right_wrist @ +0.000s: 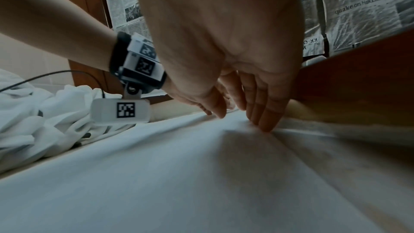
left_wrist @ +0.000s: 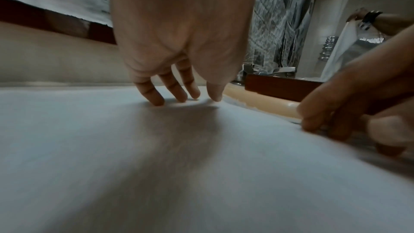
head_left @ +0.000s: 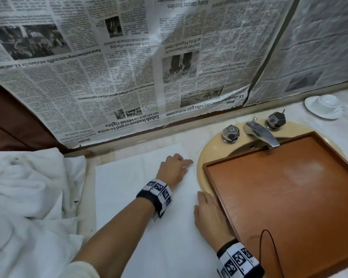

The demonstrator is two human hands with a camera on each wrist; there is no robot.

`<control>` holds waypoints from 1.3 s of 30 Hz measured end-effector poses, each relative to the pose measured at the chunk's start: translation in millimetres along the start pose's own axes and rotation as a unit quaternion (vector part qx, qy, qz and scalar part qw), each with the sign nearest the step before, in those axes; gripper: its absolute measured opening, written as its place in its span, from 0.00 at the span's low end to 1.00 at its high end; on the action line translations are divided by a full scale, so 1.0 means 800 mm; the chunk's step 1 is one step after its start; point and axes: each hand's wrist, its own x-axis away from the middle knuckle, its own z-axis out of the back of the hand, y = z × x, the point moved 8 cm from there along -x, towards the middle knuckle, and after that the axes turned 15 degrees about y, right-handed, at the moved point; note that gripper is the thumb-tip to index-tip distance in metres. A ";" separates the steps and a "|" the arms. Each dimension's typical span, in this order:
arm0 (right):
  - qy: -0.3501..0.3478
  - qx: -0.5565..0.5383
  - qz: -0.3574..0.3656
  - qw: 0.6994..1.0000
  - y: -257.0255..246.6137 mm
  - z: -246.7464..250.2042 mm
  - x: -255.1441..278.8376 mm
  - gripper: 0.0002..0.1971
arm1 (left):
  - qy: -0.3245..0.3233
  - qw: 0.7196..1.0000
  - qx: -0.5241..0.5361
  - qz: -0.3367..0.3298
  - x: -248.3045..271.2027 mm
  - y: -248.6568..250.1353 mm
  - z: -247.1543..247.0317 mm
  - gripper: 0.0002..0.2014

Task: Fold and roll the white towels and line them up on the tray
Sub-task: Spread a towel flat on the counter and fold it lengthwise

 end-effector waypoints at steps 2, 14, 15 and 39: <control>0.011 -0.004 -0.005 1.000 -0.001 -0.001 -0.005 0.22 | 0.010 1.000 -0.012 -0.010 -0.015 -0.004 -0.005 0.17; -0.017 0.033 -0.045 0.998 -0.010 0.006 -0.034 0.19 | 0.014 0.993 0.116 -0.027 -0.021 -0.014 -0.012 0.07; -0.030 0.037 -0.050 0.998 -0.008 0.002 -0.034 0.19 | 0.022 0.989 0.140 -0.032 -0.018 -0.014 -0.007 0.07; -0.011 -0.066 -0.080 0.995 -0.026 0.087 -0.013 0.07 | 0.093 0.965 0.237 0.057 0.016 0.002 0.022 0.06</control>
